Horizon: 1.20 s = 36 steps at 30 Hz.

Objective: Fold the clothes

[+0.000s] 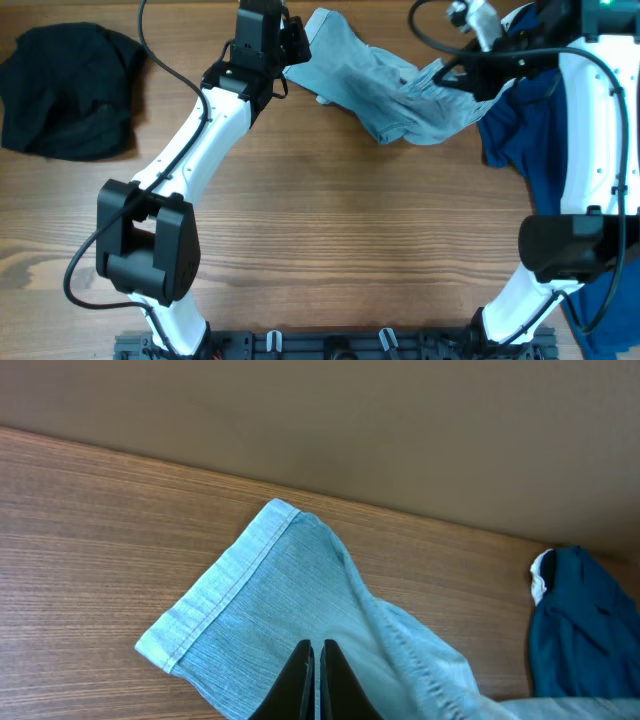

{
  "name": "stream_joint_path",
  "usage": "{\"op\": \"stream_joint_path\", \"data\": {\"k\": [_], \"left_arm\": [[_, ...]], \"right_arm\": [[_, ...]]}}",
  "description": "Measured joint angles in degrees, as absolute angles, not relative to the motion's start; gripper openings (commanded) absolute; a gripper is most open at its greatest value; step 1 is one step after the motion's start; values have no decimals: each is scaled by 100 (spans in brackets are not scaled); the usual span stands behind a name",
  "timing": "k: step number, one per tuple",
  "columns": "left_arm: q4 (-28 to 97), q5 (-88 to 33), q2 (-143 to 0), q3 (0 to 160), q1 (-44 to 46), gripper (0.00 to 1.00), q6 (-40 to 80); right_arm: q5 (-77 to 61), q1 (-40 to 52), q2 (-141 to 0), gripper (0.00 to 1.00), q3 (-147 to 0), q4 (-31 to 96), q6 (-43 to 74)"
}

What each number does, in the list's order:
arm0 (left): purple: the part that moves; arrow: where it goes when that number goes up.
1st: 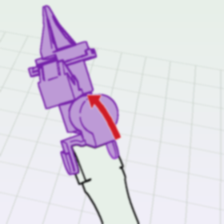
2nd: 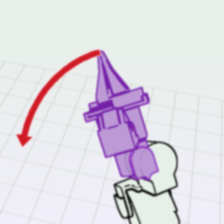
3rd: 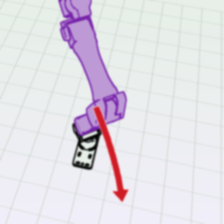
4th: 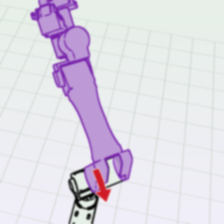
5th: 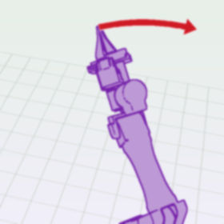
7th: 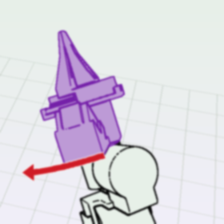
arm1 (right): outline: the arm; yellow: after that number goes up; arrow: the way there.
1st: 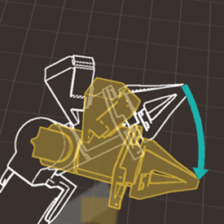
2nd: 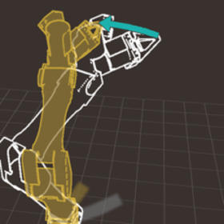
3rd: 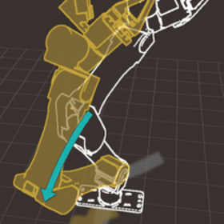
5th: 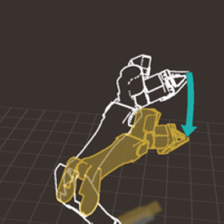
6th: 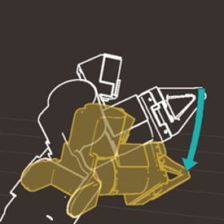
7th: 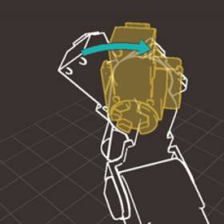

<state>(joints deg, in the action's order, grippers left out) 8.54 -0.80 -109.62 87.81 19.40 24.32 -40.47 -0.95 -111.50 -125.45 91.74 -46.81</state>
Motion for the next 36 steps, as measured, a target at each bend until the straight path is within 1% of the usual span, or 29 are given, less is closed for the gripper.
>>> {"op": "stream_joint_path", "data": {"k": [6, 9, 12, 13, 14, 16, 18, 19, 20, 21, 22, 23, 24, 25, 26, 27, 28, 29, 32, 33, 36], "left_arm": [[878, -104, -10962, 8781, 1944, 4, 2436], [985, -126, -10962, 8781, 1944, 4, 2436], [1007, -141, -10962, 8781, 1944, 4, 2436], [1004, -143, -10962, 8781, 1944, 4, 2436], [1004, -143, -10962, 8781, 1944, 4, 2436], [1004, -143, -10962, 8781, 1944, 4, 2436], [1009, -143, -10962, 8781, 1944, 4, 2436], [1009, -143, -10962, 8781, 1944, 4, 2436], [1009, -143, -10962, 8781, 1944, 4, 2436], [1009, -143, -10962, 8781, 1944, 4, 2436], [1009, -143, -10962, 8781, 1944, 4, 2436], [1007, -143, -10962, 8781, 1944, 4, 2436], [1009, -143, -10962, 8781, 1944, 4, 2436], [1009, -143, -10962, 8781, 1944, 4, 2436], [1009, -148, -10962, 8781, 1944, 4, 2436], [1024, -189, -10962, 8781, 1944, 4, 2436], [1035, -237, -10962, 8781, 1944, 4, 2436], [1072, -318, -10962, 8781, 1944, 4, 2436], [1341, -611, -10962, 8783, 1959, 7, 2436], [1470, -655, -10962, 8783, 1977, 7, 2434], [1664, -805, -11168, 8783, 2075, 13, 2434]], "right_arm": [[-4259, 617, -11142, 4, -12324, 9172, -4919], [-4145, 1201, -11142, 5, -12206, 9179, -4912], [-3953, 1496, -11139, 5, -12099, 9170, -4847], [-3885, 1533, -11139, 26, -12049, 9135, -4821], [-3811, 1535, -11139, 62, -11996, 9054, -4762], [-3695, 1485, -11139, 100, -11922, 8862, -4611], [-3634, 1441, -11131, 99, -11917, 8683, -4451], [-3614, 1428, -11124, 93, -11917, 8580, -4368], [-3586, 1420, -11118, 72, -11917, 8468, -4307], [-3559, 1420, -11113, 41, -11917, 8429, -4285], [-3531, 1420, -11109, 34, -11915, 8346, -4202], [-3496, 1420, -11107, 77, -11915, 8243, -4174], [-3450, 1420, -11107, 85, -11915, 8176, -4106], [-3334, 1415, -11107, 89, -11913, 7975, -3916], [-3177, 1398, -11107, 85, -11904, 7703, -3688], [-2923, 1363, -11107, 75, -11904, 7365, -3356], [-2775, 1315, -11107, 74, -11896, 7155, -3096], [-2604, 1240, -11107, 100, -11893, 6834, -2727], [-2377, 722, -11107, 100, -11893, 6528, -1813], [-2401, 539, -11107, 100, -11893, 6532, -1619], [-2617, 14, -11107, 100, -11893, 6624, -1192]]}}
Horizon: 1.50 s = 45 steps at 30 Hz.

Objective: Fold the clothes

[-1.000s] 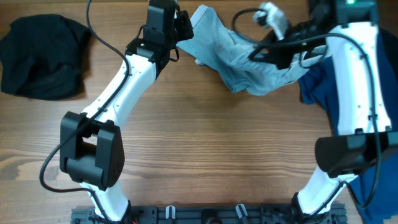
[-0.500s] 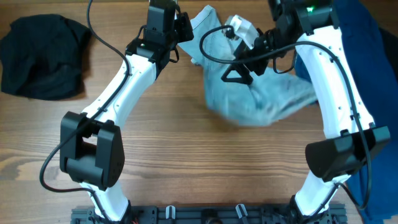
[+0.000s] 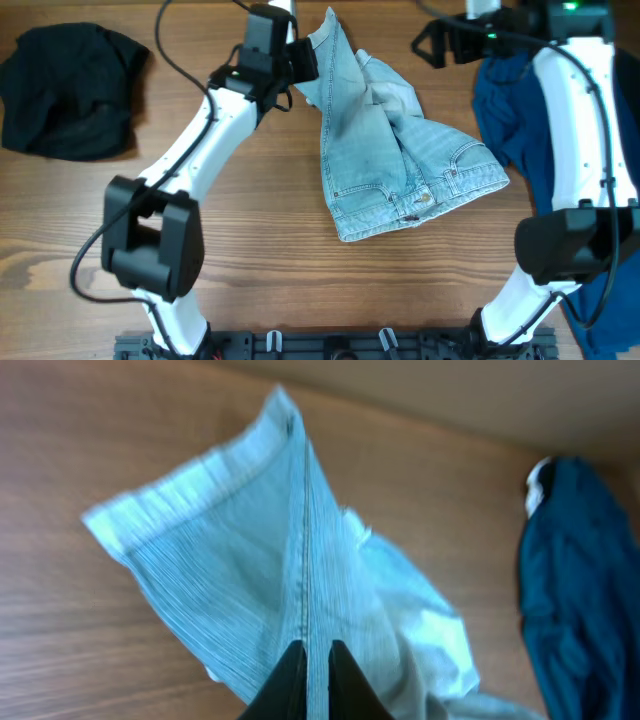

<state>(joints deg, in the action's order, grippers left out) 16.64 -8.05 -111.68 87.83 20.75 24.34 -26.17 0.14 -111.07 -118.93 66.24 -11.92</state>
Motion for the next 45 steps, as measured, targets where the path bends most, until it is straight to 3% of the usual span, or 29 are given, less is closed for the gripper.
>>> {"op": "stream_joint_path", "data": {"k": [3, 6, 7, 9, 11, 13, 14, 16, 18, 20, 31, 39, 45], "left_arm": [[1306, -1177, -11699, 8790, 2112, 38, 2456], [928, -1688, -12250, 8783, 2110, 48, 2480], [871, -1850, -12368, 8783, 2110, 56, 2504], [851, -2088, -12479, 8783, 2110, 59, 2517], [895, -2285, -12527, 8783, 2112, 53, 2585], [880, -2359, -12527, 8783, 2110, 56, 2600], [851, -2392, -12527, 8783, 2110, 49, 2604], [823, -2418, -12527, 8783, 2106, 23, 2602], [814, -2438, -12529, 8783, 2106, 20, 2644], [805, -2460, -12529, 8783, 2106, 4, 2624], [893, -2252, -12403, 8781, 2108, 4, 3015], [3889, -954, -10141, 8792, 2150, 4, 3118], [5819, -403, -9771, 8807, 2211, 4, 3363]], "right_arm": [[-2794, -34, -11104, 100, -11893, 6879, -1044], [-3011, 34, -11104, 100, -11893, 7035, -1007], [-3116, 51, -11104, 100, -11893, 7063, -1004], [-3312, 67, -11104, 100, -11893, 7067, -1004], [-3439, 67, -11104, 100, -11893, 7067, -1009], [-3511, 67, -11104, 100, -11893, 7070, -1011], [-3559, 67, -11102, 100, -11893, 7081, -1011], [-3592, 67, -11102, 100, -11893, 7124, -1011], [-3601, 67, -11102, 100, -11893, 7168, -1011], [-3601, 67, -11102, 100, -11893, 7194, -1011], [-3568, 67, -11102, 100, -11893, 7011, -963], [-3153, 64, -11102, 100, -11893, 6405, -294], [-2980, 64, -11098, 100, -11893, 6381, -102]]}}
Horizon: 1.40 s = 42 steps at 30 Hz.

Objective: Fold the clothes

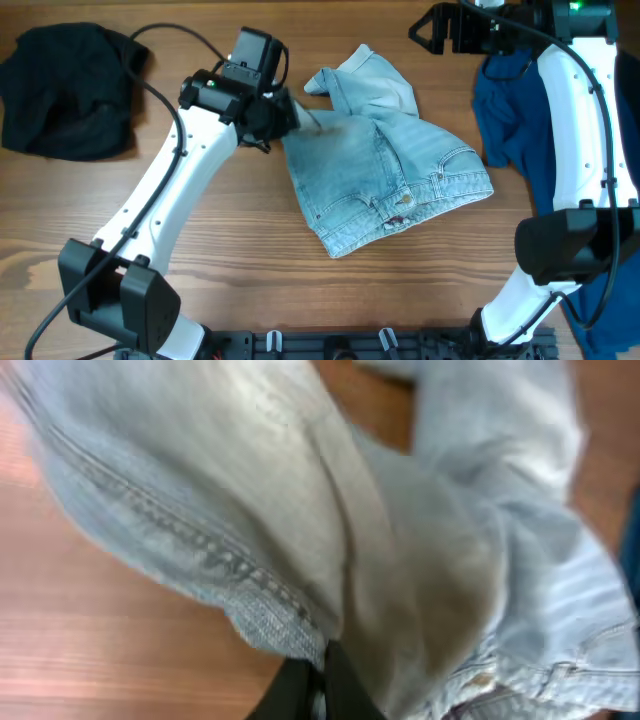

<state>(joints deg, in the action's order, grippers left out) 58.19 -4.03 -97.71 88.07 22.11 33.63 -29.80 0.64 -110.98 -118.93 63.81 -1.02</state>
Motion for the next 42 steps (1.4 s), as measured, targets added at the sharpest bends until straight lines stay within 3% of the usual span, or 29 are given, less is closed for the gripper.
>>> {"op": "stream_joint_path", "data": {"k": [6, 13, 14, 16, 17, 18, 19, 21, 23, 24, 26, 27, 31, 33, 35, 38, 42], "left_arm": [[6838, -259, -9771, 8278, 2681, 4, 3933], [7028, -333, -9771, 7159, 3885, 6, 4770], [6987, -384, -9771, 6923, 4117, 50, 4899], [6884, -467, -9776, 6654, 4423, 61, 5033], [6722, -506, -9776, 6626, 4466, 84, 5074], [6506, -552, -9776, 6626, 4484, 90, 5103], [6307, -563, -9776, 6626, 4475, 89, 5148], [5747, -539, -9776, 6615, 4401, 75, 5175], [5122, -499, -9780, 6617, 4257, 54, 5078], [4724, -473, -9780, 6626, 4136, 58, 4993], [4117, -434, -9780, 6639, 3977, 79, 4834], [3083, -410, -9776, 6775, 3699, 64, 4440], [2279, -438, -9841, 6884, 3306, 66, 4040], [2108, -462, -9961, 6963, 2829, 56, 3889], [1979, -574, -10180, 6971, 2342, 53, 3706], [1719, -854, -10637, 6984, 1885, 67, 3417], [1715, -1162, -11205, 7277, 1734, 69, 3096]], "right_arm": [[-2947, 64, -11098, 100, -11893, 6517, -43], [-2928, 64, -11098, 100, -11893, 6692, -3], [-2910, 64, -11098, 100, -11893, 6820, 1], [-2803, 67, -11098, 100, -11893, 7063, 64], [-2733, 64, -11098, 100, -11893, 7199, 143], [-2681, 67, -11098, 100, -11893, 7293, 196], [-2635, 67, -11098, 100, -11893, 7376, 268], [-2580, 67, -11098, 100, -11893, 7588, 401], [-2543, 67, -11098, 100, -11893, 7706, 482], [-2539, 67, -11098, 100, -11893, 7760, 517], [-2534, 67, -11098, 100, -11893, 7828, 543], [-2532, 67, -11098, 100, -11893, 7931, 582], [-2536, 191, -11098, 100, -11893, 8145, 582], [-2539, 434, -11098, 100, -11893, 8143, 580], [-2541, 646, -11098, 100, -11893, 8141, 489], [-2543, 827, -11098, 100, -11893, 8090, 423], [-2541, 829, -11098, 100, -11893, 8058, 423]]}}
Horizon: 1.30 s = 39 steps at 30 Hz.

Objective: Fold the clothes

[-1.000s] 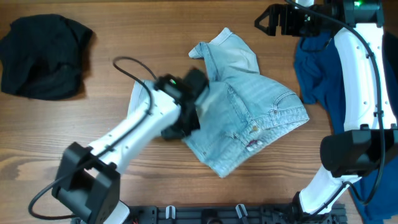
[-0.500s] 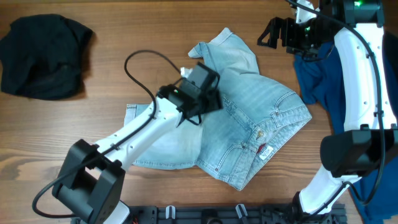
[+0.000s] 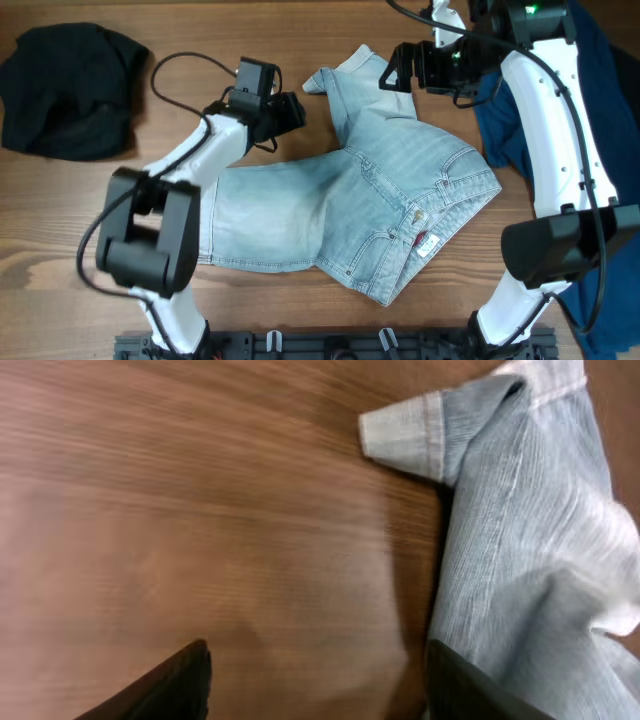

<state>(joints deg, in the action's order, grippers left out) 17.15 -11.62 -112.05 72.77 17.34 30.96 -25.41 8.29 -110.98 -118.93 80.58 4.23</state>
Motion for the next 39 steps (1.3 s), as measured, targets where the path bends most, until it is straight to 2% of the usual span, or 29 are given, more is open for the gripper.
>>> {"op": "stream_joint_path", "data": {"k": [17, 20, 22, 23, 24, 25, 33, 39], "left_arm": [[1621, -1772, -13266, 9885, 1789, 79, 2851], [1500, -1874, -13491, 9983, 1793, 77, 2853], [1435, -1964, -13524, 10003, 1793, 69, 2853], [1389, -1984, -13535, 10005, 1793, 49, 2875], [1315, -2021, -13559, 10007, 1793, 19, 2875], [1229, -2073, -13603, 10014, 1793, 4, 2930], [1033, -2010, -13802, 10018, 1778, 4, 3030], [1540, -1929, -13788, 10121, 1345, 4, 3052]], "right_arm": [[-2541, 825, -11098, 100, -11893, 8272, 268], [-2541, 825, -11098, 100, -11893, 8270, 250], [-2541, 825, -11098, 100, -11893, 8272, 248], [-2541, 825, -11098, 100, -11893, 8274, 248], [-2541, 825, -11098, 100, -11893, 8276, 248], [-2541, 825, -11098, 100, -11893, 8274, 248], [-2541, 825, -11098, 100, -11893, 8278, 246], [-2541, 825, -11098, 100, -11893, 8313, 231]]}}
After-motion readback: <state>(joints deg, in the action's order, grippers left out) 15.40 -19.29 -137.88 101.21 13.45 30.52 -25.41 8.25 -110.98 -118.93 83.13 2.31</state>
